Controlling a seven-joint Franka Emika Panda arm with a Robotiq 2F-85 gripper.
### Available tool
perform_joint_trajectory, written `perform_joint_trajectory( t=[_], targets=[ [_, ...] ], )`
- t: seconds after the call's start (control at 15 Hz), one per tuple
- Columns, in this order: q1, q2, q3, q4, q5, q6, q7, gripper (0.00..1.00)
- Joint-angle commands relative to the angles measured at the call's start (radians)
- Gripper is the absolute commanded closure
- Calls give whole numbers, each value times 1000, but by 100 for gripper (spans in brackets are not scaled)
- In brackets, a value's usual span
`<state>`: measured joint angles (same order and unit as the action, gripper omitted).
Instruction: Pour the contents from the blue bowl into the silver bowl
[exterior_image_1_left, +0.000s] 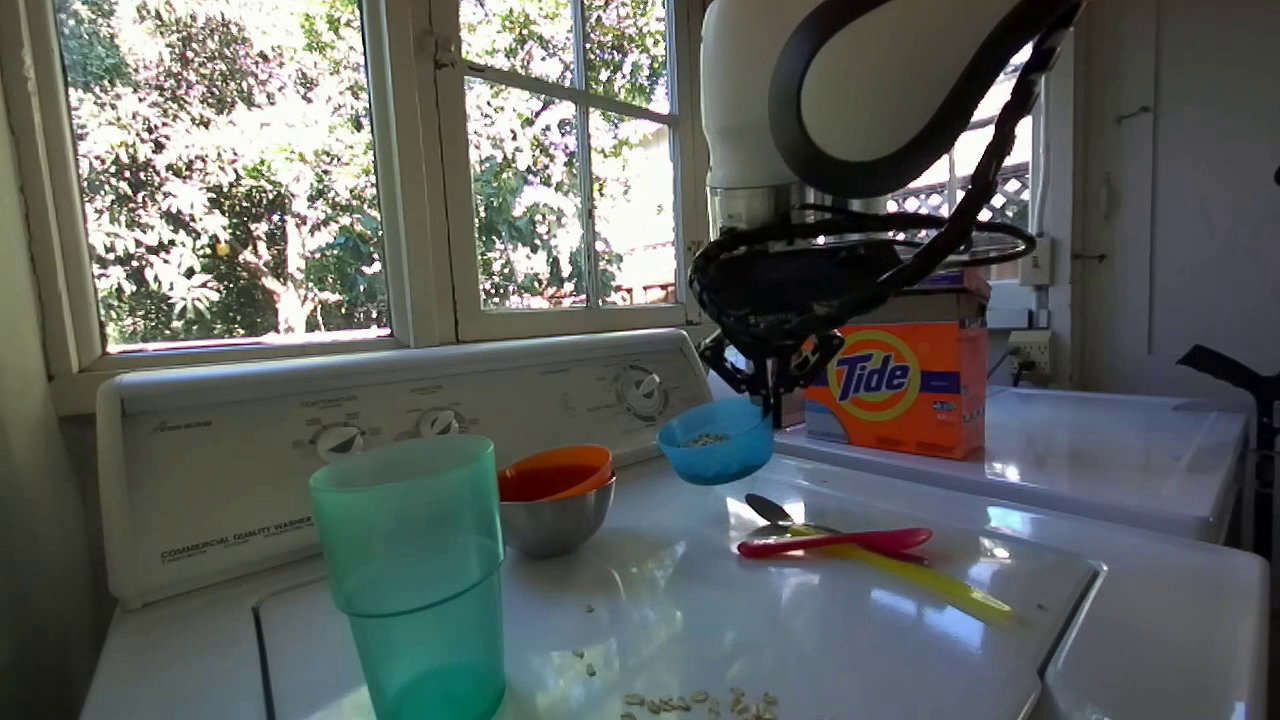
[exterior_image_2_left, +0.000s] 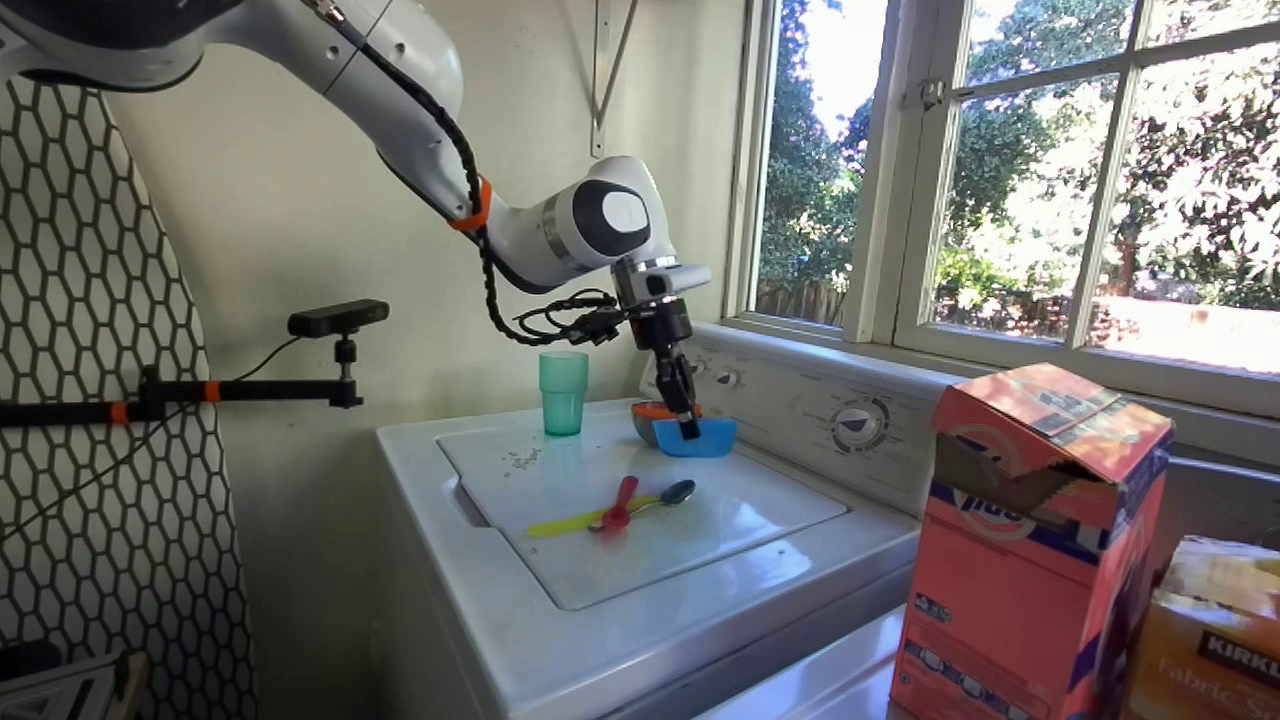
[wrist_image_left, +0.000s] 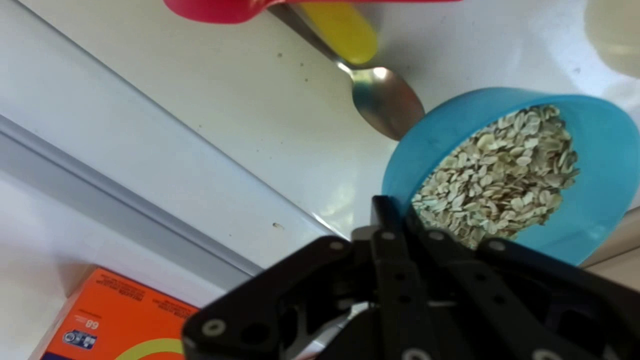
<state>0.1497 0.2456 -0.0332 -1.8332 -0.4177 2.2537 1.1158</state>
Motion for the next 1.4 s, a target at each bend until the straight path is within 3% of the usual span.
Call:
perform_joint_trajectory(
  t=[0.0,0.4,0.67,0.73,1.07,1.33],
  targets=[
    [0,30,-27,32,-50,26,102,99],
    [-46,117,-39,110,84,12,130,99],
    [-54,53,-19,97,185,-42,50,99],
    [-42,94,-42,109,140,-5,87,96],
    [-41,48,-26,80,168,-19,72,99],
    [-5,42,-14,103,114,10,53,99]
  ],
)
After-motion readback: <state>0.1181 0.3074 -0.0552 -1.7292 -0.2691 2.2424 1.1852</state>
